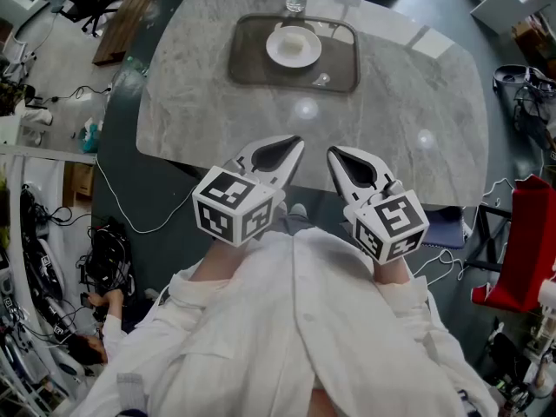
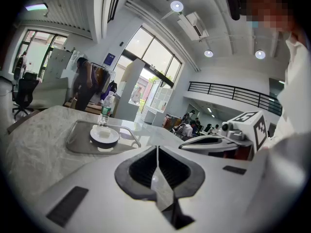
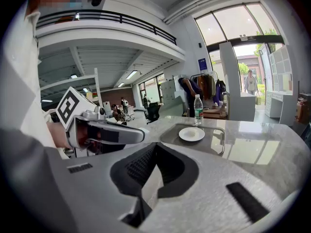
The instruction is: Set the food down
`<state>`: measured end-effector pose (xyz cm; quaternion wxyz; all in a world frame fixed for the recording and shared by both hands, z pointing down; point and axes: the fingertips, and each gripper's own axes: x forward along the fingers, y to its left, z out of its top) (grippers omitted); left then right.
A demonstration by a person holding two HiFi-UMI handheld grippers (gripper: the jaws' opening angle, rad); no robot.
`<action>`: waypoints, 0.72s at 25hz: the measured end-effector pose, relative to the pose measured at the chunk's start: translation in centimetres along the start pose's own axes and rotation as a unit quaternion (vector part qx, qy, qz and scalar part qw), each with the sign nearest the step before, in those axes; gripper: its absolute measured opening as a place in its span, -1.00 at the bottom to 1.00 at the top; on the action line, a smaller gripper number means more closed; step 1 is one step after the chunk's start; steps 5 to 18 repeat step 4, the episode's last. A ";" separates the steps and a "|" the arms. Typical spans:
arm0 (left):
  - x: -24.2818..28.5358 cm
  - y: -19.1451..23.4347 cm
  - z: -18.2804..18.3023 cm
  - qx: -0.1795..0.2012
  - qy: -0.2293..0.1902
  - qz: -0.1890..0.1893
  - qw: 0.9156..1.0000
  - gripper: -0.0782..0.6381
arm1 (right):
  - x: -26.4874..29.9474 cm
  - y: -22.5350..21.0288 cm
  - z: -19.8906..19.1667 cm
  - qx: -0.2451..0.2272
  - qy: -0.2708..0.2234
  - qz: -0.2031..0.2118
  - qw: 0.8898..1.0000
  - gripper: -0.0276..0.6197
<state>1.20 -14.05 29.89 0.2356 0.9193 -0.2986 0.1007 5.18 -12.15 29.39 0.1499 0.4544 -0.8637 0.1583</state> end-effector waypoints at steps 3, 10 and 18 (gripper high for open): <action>-0.1 -0.3 0.1 0.003 0.000 -0.001 1.000 -0.71 | -0.2 -0.1 0.0 0.000 0.001 -0.003 1.000 -0.91; -0.1 -0.4 0.1 0.004 0.000 -0.002 1.000 -0.71 | -0.3 -0.2 -0.1 0.000 0.002 -0.004 1.000 -0.91; -0.1 -0.4 0.1 0.004 0.000 -0.002 1.000 -0.71 | -0.3 -0.2 -0.1 0.000 0.002 -0.004 1.000 -0.91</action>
